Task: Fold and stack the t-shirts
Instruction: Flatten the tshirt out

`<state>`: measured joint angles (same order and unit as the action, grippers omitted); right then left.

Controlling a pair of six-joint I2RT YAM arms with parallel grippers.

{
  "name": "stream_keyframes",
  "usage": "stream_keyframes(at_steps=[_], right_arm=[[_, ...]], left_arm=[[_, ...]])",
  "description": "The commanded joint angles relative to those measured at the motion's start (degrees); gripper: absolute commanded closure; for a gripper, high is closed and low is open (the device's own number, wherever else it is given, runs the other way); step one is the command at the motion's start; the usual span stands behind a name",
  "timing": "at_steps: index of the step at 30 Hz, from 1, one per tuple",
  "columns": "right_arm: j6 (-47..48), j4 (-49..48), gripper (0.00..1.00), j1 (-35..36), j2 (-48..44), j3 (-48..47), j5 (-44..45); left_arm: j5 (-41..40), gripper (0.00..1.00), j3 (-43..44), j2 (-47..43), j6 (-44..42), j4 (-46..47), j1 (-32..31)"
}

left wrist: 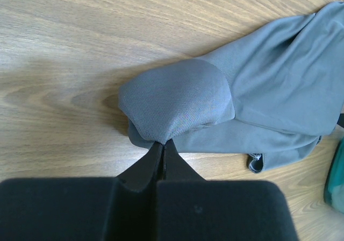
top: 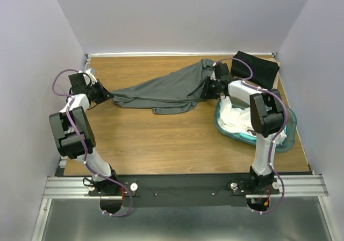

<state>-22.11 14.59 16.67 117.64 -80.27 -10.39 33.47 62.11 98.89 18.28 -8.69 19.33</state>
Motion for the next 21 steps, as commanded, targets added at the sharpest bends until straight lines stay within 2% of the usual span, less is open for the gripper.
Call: stream_keyframes(at_steps=[1,4,5,8,15,21], right_arm=[[-1.01,0.53,0.61,-0.05,1.01,1.43,-0.07],[-1.62,0.88,0.75,-0.06,0.83,1.87,-0.33],[-1.8,1.23,0.86,-0.14,0.05,2.13,-0.24],[-2.15,2.37,1.0,-0.05,-2.41,2.49,0.72],[-1.27,8.34,1.0,-0.14,-10.84,0.91,1.69],[0.39,14.22,1.0,-0.06,-19.64,-6.29,3.01]], left_arm=[[-0.78,1.0,-0.23,-0.98,-0.97,0.16,0.27],[-0.43,1.0,-0.41,-0.98,-0.97,0.25,0.27],[-0.51,1.0,-0.32,-1.16,-1.06,0.08,0.27],[-0.69,1.0,-0.58,-1.94,-1.32,0.08,0.27],[0.45,1.0,-0.41,-6.16,-0.01,-0.63,0.35],[4.05,1.0,3.8,-12.04,4.2,-1.16,0.09]])
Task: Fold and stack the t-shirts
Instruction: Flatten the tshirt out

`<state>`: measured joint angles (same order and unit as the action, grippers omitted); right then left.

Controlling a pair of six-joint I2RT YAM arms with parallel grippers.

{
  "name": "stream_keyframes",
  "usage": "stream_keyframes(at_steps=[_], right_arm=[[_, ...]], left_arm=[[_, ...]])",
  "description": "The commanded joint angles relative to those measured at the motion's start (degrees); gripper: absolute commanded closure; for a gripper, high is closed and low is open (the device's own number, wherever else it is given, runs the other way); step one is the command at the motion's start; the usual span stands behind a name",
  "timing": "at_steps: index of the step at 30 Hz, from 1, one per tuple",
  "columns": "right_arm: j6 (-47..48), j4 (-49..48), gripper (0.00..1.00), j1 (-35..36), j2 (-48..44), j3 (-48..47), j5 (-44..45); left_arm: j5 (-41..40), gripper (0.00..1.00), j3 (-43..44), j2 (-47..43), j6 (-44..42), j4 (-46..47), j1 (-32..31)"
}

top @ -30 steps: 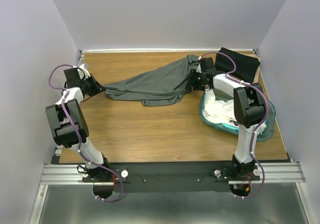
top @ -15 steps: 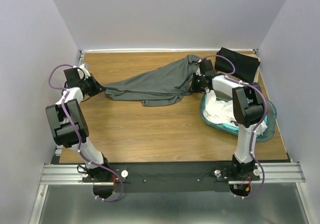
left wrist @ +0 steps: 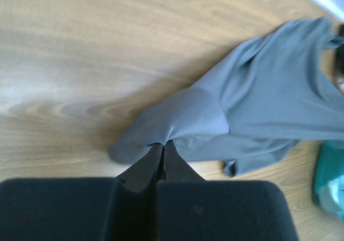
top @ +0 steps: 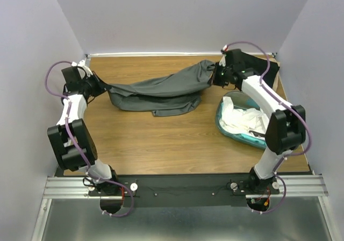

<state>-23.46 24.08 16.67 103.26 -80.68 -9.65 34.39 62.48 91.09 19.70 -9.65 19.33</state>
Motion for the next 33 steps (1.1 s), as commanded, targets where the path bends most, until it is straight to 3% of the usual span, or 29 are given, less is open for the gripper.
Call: stream_keyframes(at_steps=[1,7,17,23,29,33], right_arm=[[2.1,5.27,1.0,-0.05,-5.96,-7.37,2.44],[4.73,7.13,1.0,-0.14,-6.85,-23.42,4.46],[8.43,6.25,1.0,-0.14,-5.52,-49.9,6.57],[10.27,-0.06,1.0,-0.14,-14.73,-47.31,4.73],[10.28,-3.77,1.0,-0.14,-20.73,-41.75,4.46],[10.1,-4.47,0.99,-0.23,-19.77,-38.5,6.66]], left_arm=[[4.01,1.0,5.53,-4.86,3.75,-0.19,0.09],[7.27,1.0,17.04,-7.5,11.66,2.7,-0.87],[6.22,1.0,47.79,-8.2,20.37,5.43,-1.05],[2.18,1.0,53.1,-14.25,18.45,5.96,-0.96],[-4.15,1.0,49.24,-20.51,13.96,6.22,-0.96],[-2.41,1.0,47.3,-17.89,14.92,6.4,-0.96]])
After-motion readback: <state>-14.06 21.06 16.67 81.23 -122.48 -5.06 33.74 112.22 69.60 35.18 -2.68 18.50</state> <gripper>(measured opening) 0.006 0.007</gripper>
